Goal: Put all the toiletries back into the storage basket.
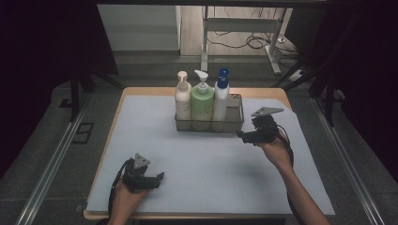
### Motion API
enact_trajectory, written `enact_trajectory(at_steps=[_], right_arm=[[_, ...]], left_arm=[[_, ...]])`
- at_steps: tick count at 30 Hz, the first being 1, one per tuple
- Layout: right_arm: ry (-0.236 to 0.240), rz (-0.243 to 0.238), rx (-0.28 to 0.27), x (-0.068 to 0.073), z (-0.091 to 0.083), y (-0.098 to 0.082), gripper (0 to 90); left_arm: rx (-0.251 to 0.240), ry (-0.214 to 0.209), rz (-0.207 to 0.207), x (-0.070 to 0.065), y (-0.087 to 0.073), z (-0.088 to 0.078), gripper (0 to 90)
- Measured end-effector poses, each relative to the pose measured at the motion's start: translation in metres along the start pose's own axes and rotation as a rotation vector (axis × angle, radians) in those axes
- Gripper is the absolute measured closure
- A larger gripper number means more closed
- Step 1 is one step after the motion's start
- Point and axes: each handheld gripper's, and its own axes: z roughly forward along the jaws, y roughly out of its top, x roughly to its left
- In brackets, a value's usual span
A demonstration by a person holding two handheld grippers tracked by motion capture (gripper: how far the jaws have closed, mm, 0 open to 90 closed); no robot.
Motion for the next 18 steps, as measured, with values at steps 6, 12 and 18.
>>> enact_trajectory(at_steps=[6,12,18], right_arm=[[0.015,-0.019,0.018,0.003,-0.009,-0.013,12.2],[-0.001,-0.040,0.046,0.008,-0.014,-0.029,4.5],[-0.020,-0.073,0.059,0.014,-0.018,-0.048,2.5]], left_arm=[[0.000,0.001,0.000,0.000,0.000,0.000,12.0],[0.000,0.000,0.001,0.000,0.000,0.000,12.0],[0.001,0.001,0.002,0.000,0.000,0.000,12.0]])
